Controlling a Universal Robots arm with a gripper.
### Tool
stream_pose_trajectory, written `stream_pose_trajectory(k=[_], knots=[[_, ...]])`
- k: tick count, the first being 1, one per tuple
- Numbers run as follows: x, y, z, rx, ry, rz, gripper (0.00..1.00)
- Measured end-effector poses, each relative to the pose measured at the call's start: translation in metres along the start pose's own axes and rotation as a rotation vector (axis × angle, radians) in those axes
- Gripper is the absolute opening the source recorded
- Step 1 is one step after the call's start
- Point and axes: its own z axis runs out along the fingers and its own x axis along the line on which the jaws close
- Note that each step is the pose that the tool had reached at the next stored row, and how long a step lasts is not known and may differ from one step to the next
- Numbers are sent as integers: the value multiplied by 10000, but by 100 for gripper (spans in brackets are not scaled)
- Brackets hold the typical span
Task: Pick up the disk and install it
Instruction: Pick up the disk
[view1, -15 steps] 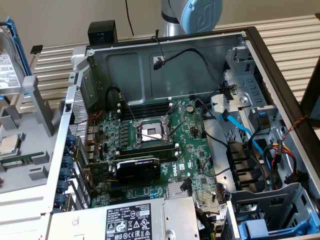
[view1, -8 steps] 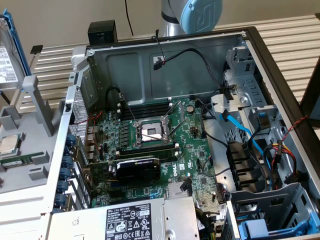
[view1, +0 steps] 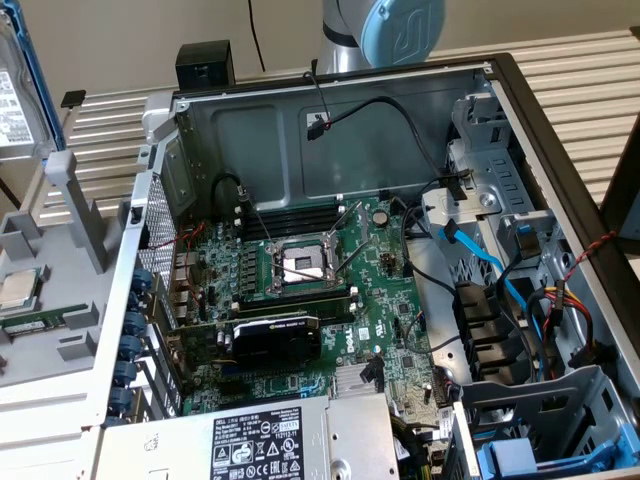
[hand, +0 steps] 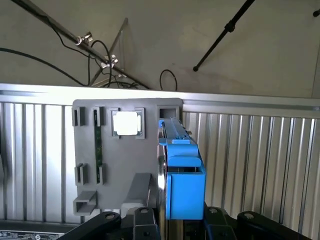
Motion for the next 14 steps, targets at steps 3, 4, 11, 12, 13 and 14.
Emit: stream_pose_trajectory(k=[3,4,11,12,13,14], knots=[[1,-39,-63,18,0,0,37],[3,-55,-85,20,1,0,37],[10,-198,-235,29,1,0,37],[11,-218,-256,29,1,0,37],[13,-239,-278,30,1,0,37],[14,-260,-301,31,1,0,37]])
